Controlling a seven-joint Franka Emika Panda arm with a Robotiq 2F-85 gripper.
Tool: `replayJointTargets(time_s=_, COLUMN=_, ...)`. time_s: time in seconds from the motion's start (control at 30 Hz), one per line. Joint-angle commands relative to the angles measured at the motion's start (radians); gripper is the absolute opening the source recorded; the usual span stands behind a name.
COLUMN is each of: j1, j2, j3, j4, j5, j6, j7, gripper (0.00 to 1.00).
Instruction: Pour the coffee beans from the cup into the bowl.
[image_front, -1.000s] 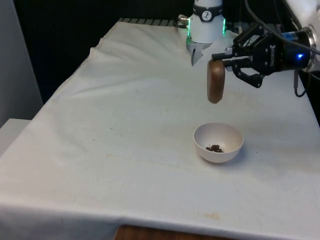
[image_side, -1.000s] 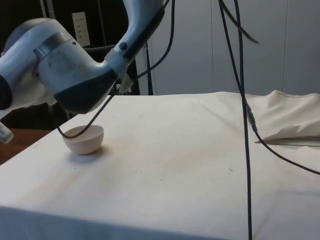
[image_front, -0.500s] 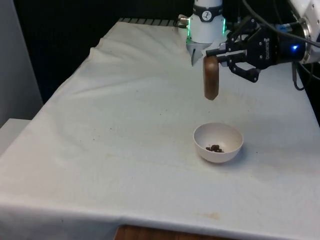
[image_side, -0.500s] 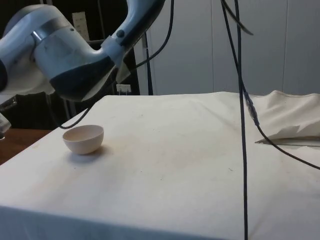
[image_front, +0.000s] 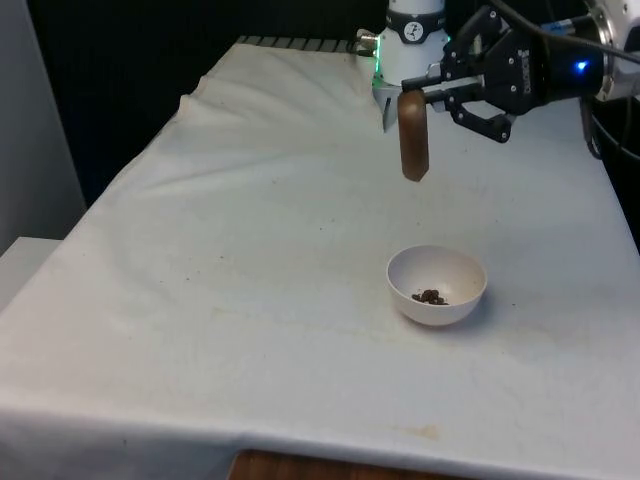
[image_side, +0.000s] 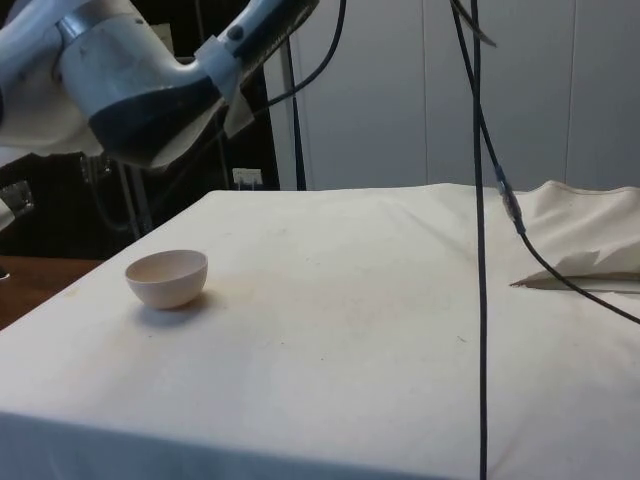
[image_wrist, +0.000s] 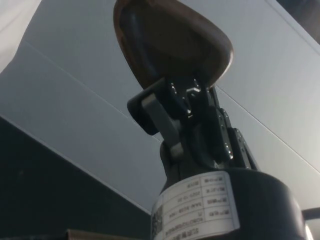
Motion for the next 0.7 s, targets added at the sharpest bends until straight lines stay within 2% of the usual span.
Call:
replayJointTargets(time_s=0.0, j1=-0.01, j2=-0.014, j3=0.009, j4=-0.011, j5=0.013, j6=0.011, j7=-0.003, gripper=0.0)
replayJointTargets(time_s=0.27, j1=-0.017, j2=-0.044, j3=0.009, j4=-0.015, j5=0.053, j6=0.008, j7=-0.001, gripper=0.0)
replayJointTargets(time_s=0.3, j1=-0.007, j2=-0.034, j3=0.0, j4=-0.004, j5=0.046, j6=-0.002, j7=-0.001, gripper=0.0)
replayJointTargets(time_s=0.33, j1=-0.018, j2=-0.048, j3=0.009, j4=-0.016, j5=0.06, j6=0.008, j7=-0.001, gripper=0.0)
replayJointTargets(time_s=0.6, j1=-0.025, j2=-0.081, j3=0.009, j4=-0.025, j5=0.11, j6=0.007, j7=0.003, gripper=0.0)
replayJointTargets(time_s=0.63, j1=-0.016, j2=-0.072, j3=0.0, j4=-0.015, j5=0.103, j6=-0.003, j7=0.002, gripper=0.0)
replayJointTargets(time_s=0.67, j1=-0.026, j2=-0.084, j3=0.008, j4=-0.025, j5=0.115, j6=0.007, j7=0.004, gripper=0.0)
